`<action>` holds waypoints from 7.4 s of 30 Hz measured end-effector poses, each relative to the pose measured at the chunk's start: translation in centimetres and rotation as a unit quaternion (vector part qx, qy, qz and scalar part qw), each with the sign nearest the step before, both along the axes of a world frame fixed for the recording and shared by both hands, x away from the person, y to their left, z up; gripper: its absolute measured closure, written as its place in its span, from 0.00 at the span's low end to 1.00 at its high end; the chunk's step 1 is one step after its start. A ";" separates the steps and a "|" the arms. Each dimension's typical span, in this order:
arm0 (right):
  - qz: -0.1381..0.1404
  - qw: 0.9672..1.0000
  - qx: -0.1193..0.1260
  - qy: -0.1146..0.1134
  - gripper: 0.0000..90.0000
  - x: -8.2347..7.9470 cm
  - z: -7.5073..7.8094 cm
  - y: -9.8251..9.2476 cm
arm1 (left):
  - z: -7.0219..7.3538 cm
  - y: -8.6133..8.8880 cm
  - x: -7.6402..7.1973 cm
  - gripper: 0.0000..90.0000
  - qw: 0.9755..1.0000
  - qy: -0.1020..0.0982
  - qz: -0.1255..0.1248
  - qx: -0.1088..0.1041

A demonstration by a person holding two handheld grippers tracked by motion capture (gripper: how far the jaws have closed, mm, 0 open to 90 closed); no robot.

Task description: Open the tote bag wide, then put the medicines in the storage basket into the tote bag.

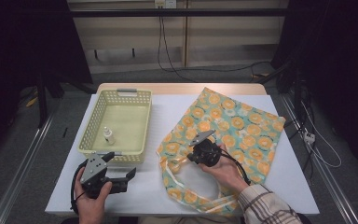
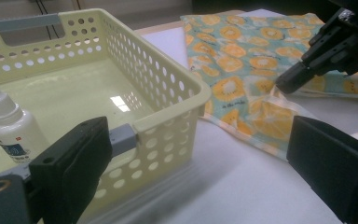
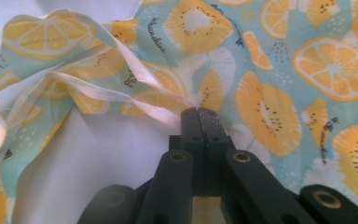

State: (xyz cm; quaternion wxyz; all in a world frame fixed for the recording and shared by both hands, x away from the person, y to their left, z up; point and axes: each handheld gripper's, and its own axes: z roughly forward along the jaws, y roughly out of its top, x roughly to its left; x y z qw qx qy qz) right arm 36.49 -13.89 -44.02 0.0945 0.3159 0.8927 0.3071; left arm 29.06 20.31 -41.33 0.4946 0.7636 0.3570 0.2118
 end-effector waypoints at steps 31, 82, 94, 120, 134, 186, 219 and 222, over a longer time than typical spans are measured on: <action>-0.022 1.000 0.007 -0.006 0.55 -0.8 0.3 -2.5 | 0.0 -0.1 0.0 0.07 1.000 0.002 -0.005 0.005; -0.054 0.991 0.117 -0.035 1.00 0.3 6.0 -5.9 | 0.0 -0.2 -0.1 0.07 1.000 0.001 -0.009 0.001; -0.073 0.982 0.152 -0.083 1.00 1.8 9.4 -7.4 | 0.0 -0.2 -0.1 0.07 1.000 0.001 -0.009 0.001; -0.102 0.961 0.205 -0.151 1.00 2.6 13.0 -10.0 | -0.1 0.3 -0.3 0.07 1.000 0.008 0.002 -0.002; -0.104 0.963 0.199 -0.147 1.00 3.0 12.7 -10.0 | 0.3 1.0 0.0 0.07 1.000 0.008 0.020 -0.008; -0.086 0.967 0.201 -0.132 1.00 3.1 12.1 -9.4 | 2.3 4.7 14.4 0.33 0.970 0.193 0.030 0.146; -0.082 0.969 0.196 -0.127 1.00 3.1 11.9 -9.2 | 1.0 3.6 16.3 0.67 0.954 0.207 0.037 0.215; -0.082 0.969 0.195 -0.127 1.00 3.1 11.9 -9.3 | 1.5 3.7 15.9 0.67 0.957 0.194 0.040 0.211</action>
